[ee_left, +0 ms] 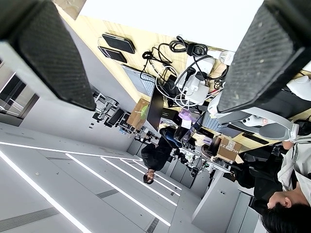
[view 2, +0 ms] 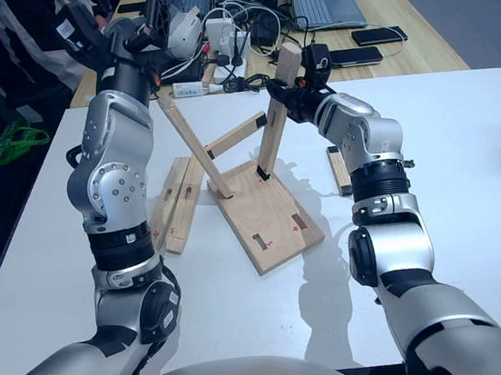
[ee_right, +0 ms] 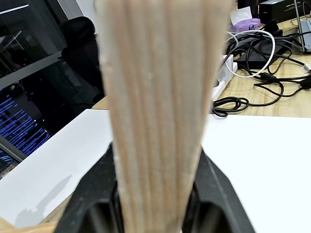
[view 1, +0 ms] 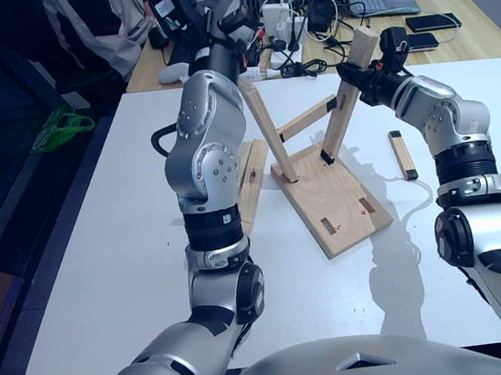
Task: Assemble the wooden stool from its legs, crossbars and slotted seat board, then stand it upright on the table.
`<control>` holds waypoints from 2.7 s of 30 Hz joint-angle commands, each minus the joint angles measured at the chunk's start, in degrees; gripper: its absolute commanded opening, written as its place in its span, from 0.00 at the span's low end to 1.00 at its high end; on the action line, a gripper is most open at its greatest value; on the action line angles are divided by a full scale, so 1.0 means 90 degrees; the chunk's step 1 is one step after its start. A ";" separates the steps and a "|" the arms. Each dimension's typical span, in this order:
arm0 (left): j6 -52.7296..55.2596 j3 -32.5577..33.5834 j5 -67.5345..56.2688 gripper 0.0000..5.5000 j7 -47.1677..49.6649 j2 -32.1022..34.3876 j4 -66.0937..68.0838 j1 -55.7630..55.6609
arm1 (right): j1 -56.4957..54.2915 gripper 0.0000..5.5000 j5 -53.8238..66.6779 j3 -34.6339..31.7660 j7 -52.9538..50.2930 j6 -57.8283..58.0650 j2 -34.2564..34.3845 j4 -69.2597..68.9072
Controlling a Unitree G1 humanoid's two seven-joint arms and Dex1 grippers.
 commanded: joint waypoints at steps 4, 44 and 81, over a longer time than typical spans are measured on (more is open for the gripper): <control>-0.0010 -0.0016 0.0056 0.84 0.0024 -0.0047 0.0013 0.0018 | 0.0311 0.18 -0.0478 0.0385 0.0011 0.0216 -0.0157 0.0086; -0.0024 -0.0036 0.0065 0.84 -0.0030 0.0012 0.0077 -0.0040 | 0.1256 0.40 -0.1799 0.2032 0.0838 -0.0208 -0.0668 -0.0600; 0.0756 0.1072 0.0388 0.84 0.0919 0.0874 -0.0084 0.0307 | -0.0039 0.65 0.2269 -0.3340 -0.1430 0.0772 -0.0680 -0.0929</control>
